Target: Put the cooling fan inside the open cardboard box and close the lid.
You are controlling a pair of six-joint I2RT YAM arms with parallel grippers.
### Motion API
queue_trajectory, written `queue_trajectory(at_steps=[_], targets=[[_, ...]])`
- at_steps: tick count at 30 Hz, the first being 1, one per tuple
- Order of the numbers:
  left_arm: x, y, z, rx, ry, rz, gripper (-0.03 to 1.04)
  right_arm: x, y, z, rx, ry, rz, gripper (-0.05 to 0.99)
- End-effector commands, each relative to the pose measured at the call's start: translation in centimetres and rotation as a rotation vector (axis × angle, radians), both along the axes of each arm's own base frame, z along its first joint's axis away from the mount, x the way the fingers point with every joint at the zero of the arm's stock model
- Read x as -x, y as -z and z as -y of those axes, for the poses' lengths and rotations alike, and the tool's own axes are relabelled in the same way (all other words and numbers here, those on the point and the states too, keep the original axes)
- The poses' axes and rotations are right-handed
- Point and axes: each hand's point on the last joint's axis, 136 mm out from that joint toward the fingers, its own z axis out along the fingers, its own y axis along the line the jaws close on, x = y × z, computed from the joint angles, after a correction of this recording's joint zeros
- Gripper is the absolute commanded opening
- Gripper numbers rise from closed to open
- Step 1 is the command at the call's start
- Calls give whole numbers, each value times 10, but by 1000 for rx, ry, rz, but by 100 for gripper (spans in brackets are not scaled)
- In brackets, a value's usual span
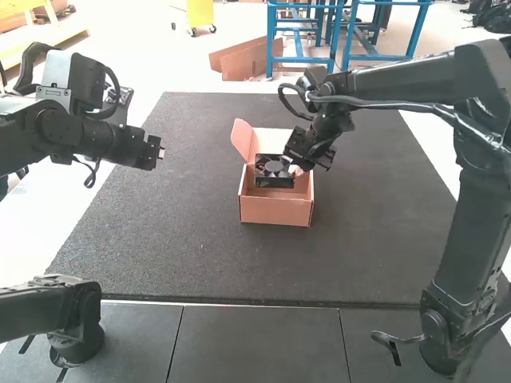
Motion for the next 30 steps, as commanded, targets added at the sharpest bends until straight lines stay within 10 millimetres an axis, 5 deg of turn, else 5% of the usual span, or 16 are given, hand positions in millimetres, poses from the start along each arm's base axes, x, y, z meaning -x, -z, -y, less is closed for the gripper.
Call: queue_trajectory(at_steps=[1,15,17,21,24,30], targets=[[-1,-26,1,3,1,67,97,-13,-6,-3,-1,11,45,-1],[0,-36,1,5,1,80,97,-18,35,0,64,-11,23,0],[-1,-38,1,6,1,84,97,-20,32,-2,64,-29,38,16],[-3,-42,1,7,-1,100,97,-27,15,-11,30,-63,67,74],[-7,-44,1,8,-4,118,97,-32,-13,-25,-38,-112,94,81],[-23,-46,0,4,-27,142,97,-50,-86,-20,-67,-206,253,89]])
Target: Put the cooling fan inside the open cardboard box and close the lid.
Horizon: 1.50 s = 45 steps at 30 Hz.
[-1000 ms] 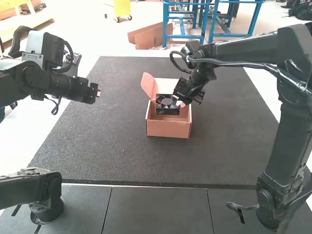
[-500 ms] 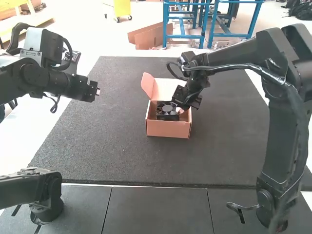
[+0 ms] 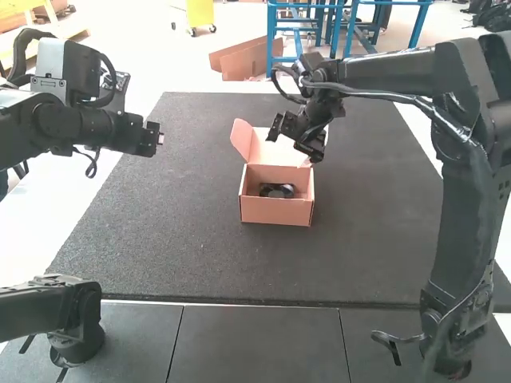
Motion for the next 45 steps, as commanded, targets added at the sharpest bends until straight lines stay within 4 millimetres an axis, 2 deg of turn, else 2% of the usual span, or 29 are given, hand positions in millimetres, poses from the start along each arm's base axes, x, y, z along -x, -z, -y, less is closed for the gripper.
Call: queue_trajectory(at_steps=[1,4,6,10,15,17,21,25,27,30,37,45], targets=[[-12,-21,0,-3,-17,54,97,-14,-63,15,22,-74,193,89],[-24,-16,1,-5,-22,46,97,-24,-67,63,314,-79,321,89],[-33,-13,2,-5,-26,42,97,-21,-68,82,400,-81,343,89],[-51,-13,5,7,-33,51,97,-18,-70,119,438,-34,349,89],[-75,-14,18,15,-20,61,97,-12,-70,142,397,18,349,89],[-83,-12,29,25,-4,56,97,-11,-72,144,353,21,364,89],[-95,-5,54,38,32,45,97,-8,-79,132,242,-26,418,89],[-108,0,68,49,45,53,97,-13,-91,107,117,-84,483,89],[-115,5,70,48,42,50,97,-17,-101,99,70,-94,520,89],[-126,8,70,50,35,62,97,-21,-104,92,49,-110,527,90],[-152,25,57,44,-4,69,97,-42,-93,90,70,-102,489,90],[-182,42,60,46,-9,67,97,-65,-82,85,86,-93,459,90]])
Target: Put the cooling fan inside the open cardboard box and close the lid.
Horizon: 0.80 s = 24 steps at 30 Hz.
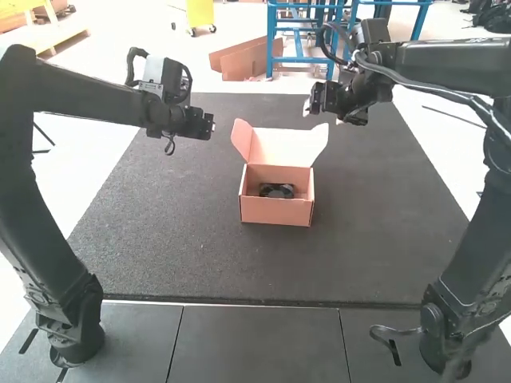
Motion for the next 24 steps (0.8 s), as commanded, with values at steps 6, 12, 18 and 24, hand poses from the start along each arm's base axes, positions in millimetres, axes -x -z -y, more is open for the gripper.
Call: queue_trajectory(at_steps=[6,12,18,24], targets=[[-35,-19,12,34,7,47,97,-32,-2,0,23,38,-11,90],[-46,-11,23,66,28,14,97,-51,8,11,33,95,-54,90],[-42,-1,48,84,101,-31,97,-59,10,25,23,138,-62,90],[-36,2,63,103,150,-52,97,-57,16,36,31,155,-87,88]])
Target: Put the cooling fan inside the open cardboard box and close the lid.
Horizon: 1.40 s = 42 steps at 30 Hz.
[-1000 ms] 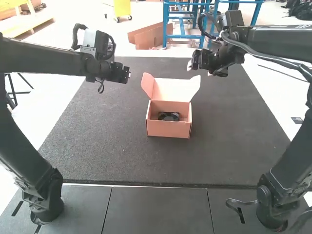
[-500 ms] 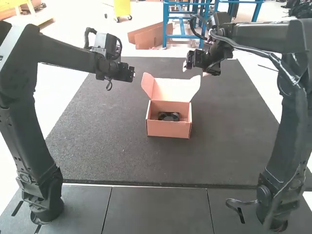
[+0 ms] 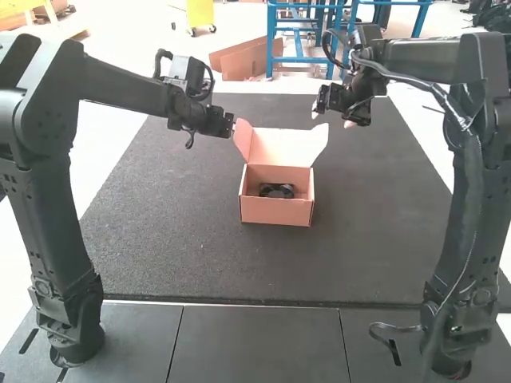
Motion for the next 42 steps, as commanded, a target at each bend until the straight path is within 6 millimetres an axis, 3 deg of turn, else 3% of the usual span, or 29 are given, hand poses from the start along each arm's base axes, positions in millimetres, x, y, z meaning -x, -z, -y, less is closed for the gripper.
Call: queue_trajectory(at_steps=[1,11,20,32,42], targets=[[-3,-16,14,46,35,24,97,-6,-16,8,-7,28,29,88],[-4,-20,18,64,42,32,97,3,-10,1,-13,-4,-9,79],[-4,-21,23,67,50,37,97,4,-2,-2,-22,-21,-28,57],[-5,-23,23,68,51,46,97,11,10,-19,-43,-63,-73,53],[-6,-21,24,64,54,47,97,12,11,-23,-41,-73,-70,30]])
